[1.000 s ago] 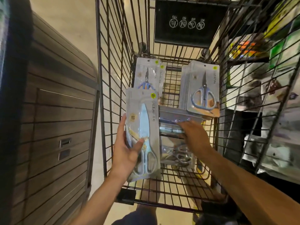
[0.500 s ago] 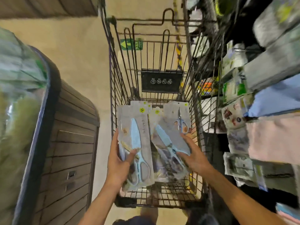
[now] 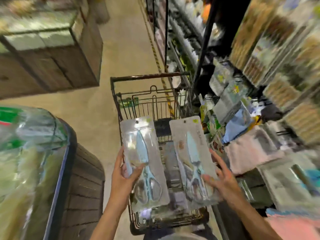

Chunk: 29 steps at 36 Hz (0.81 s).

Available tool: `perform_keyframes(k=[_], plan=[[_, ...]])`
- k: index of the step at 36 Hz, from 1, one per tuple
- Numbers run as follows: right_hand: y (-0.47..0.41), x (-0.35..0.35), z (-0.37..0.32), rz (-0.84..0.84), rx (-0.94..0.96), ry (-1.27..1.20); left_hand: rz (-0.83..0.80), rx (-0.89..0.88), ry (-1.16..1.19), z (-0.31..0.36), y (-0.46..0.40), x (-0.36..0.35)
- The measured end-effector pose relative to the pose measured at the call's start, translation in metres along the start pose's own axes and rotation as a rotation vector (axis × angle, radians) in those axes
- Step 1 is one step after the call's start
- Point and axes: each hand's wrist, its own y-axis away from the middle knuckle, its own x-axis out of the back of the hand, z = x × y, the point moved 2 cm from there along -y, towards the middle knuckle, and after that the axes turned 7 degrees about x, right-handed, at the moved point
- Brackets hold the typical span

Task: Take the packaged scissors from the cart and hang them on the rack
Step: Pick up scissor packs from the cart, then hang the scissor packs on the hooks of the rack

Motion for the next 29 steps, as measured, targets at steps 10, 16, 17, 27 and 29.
perform_keyframes(k=[10,16,17,27,29], plan=[[0.084,0.031,-0.026,0.274,0.167,0.039,-0.191,-0.110,-0.069,0.019,0.066,-0.053],[0.160,0.058,-0.033,0.471,0.215,0.042,-0.297,-0.155,-0.203,0.010,0.118,-0.089],[0.173,0.063,-0.033,0.499,0.223,0.052,-0.322,-0.164,-0.219,0.009,0.126,-0.095],[0.304,0.090,-0.047,0.751,0.314,0.132,-0.594,-0.269,-0.307,0.000,0.202,-0.148],[0.330,0.090,-0.050,0.817,0.315,0.145,-0.668,-0.280,-0.322,-0.005,0.215,-0.158]])
